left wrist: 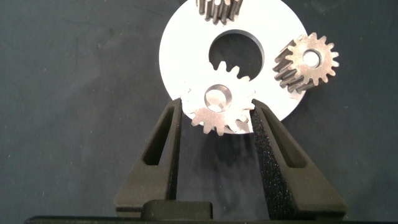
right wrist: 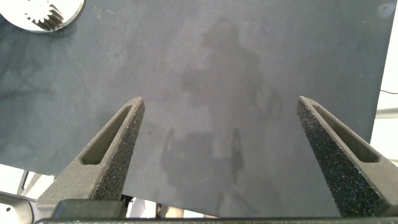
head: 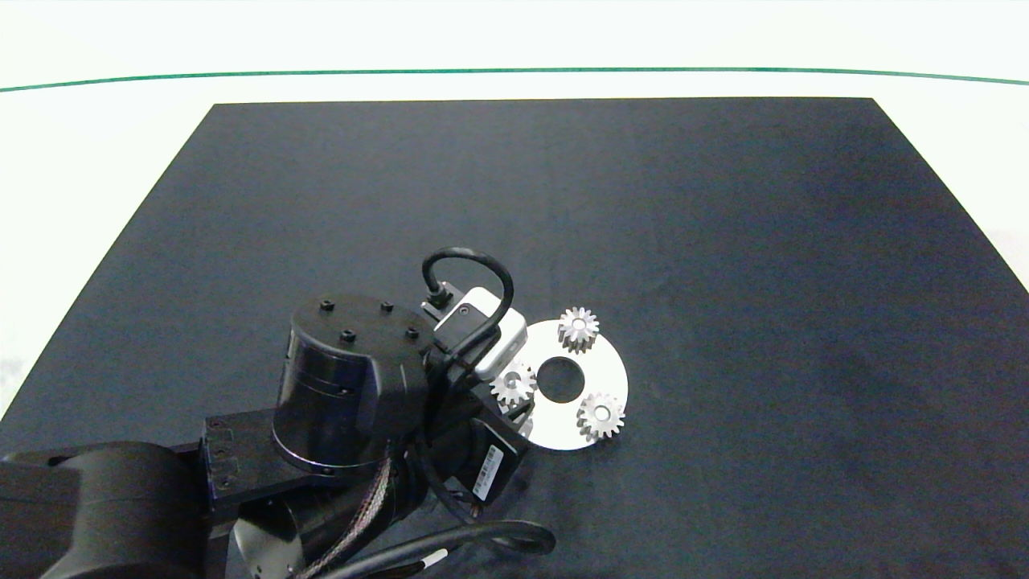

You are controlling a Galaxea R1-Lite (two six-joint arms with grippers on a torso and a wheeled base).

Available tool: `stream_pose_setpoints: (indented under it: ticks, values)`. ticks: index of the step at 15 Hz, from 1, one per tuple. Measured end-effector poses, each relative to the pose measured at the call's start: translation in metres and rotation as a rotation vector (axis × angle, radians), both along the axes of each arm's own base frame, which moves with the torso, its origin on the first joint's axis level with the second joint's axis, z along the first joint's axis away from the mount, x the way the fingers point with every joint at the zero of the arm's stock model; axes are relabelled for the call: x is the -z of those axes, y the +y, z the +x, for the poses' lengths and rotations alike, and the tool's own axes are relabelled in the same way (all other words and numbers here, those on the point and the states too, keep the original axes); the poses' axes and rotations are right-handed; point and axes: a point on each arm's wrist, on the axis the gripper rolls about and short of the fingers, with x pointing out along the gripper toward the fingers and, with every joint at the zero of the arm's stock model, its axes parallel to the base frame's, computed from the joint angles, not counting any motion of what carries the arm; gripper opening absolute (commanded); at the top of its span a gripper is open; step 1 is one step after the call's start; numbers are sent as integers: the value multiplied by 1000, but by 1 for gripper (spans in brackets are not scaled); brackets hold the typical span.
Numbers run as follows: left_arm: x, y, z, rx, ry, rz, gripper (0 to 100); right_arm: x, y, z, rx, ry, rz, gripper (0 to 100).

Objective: Install three planetary gears onto the carrier pins

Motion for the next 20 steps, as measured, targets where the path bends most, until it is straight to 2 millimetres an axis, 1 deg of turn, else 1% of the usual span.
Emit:
stream_pose_setpoints:
  ticks: [7, 14, 20]
  values:
    - [1, -3, 5, -5, -3, 10, 0, -2, 0, -1, -3, -8, -4, 100]
    - [4, 5, 12, -39, 2, 18, 0, -3, -1, -3, -6, -17, -12, 100]
    - [4, 5, 12, -40, 3, 19, 0, -3, -1, -3, -5, -20, -11, 100]
